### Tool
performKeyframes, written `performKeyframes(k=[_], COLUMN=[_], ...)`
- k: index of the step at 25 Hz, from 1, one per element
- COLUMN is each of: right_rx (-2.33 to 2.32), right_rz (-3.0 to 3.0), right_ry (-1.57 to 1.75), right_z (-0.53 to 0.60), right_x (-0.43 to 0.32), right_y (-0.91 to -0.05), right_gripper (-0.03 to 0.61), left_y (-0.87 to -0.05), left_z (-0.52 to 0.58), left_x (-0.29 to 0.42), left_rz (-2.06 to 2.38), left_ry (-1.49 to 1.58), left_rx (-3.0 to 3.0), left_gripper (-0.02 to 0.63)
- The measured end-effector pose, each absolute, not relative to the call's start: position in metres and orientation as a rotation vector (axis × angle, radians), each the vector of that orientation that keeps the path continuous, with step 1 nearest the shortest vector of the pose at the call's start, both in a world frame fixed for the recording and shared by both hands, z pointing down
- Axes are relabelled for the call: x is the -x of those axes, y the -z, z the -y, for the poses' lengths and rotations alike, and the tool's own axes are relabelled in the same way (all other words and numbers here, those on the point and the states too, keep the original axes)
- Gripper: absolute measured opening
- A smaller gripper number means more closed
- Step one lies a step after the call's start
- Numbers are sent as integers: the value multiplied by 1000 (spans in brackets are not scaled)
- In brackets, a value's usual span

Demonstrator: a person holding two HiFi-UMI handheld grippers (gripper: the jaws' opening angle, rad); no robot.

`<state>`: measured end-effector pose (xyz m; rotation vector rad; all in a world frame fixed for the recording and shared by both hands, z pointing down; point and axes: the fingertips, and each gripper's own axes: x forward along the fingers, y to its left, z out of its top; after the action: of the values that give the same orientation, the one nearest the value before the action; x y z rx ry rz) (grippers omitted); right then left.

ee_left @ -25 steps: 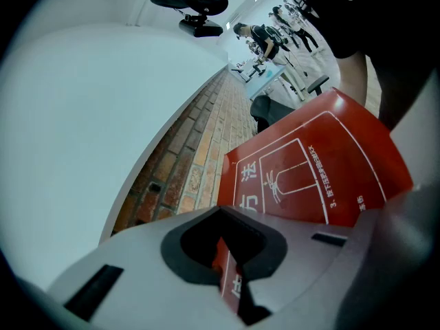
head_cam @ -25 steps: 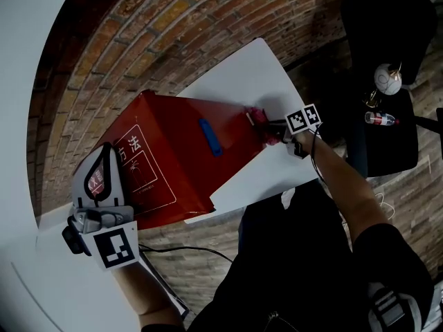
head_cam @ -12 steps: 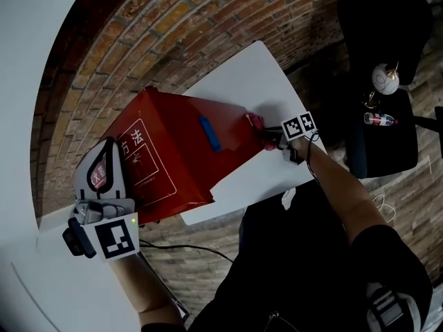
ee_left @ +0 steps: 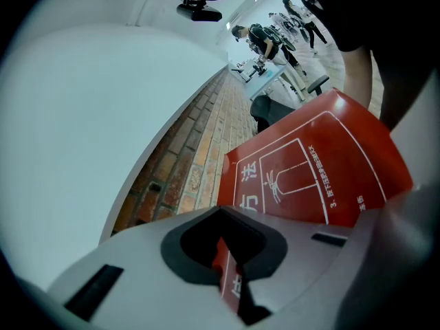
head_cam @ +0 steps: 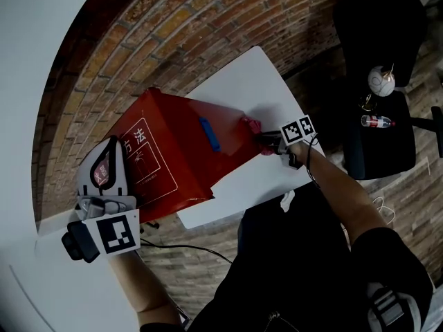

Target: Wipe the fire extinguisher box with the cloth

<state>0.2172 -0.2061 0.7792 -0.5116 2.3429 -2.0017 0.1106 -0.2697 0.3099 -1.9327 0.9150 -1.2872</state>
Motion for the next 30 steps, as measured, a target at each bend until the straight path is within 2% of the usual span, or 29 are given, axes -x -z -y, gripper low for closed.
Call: performKeyframes(k=[30], right_rx=[456], right_rz=[-2288], right_ry=[1947], right_z=[206], right_x=[-218], right_y=[-694], right_gripper=[61], left_y=[-309], left_z=[270], left_x=[-111], left_rz=[-926], left_ry=[1271], left_rx=[1943], left_gripper=[25])
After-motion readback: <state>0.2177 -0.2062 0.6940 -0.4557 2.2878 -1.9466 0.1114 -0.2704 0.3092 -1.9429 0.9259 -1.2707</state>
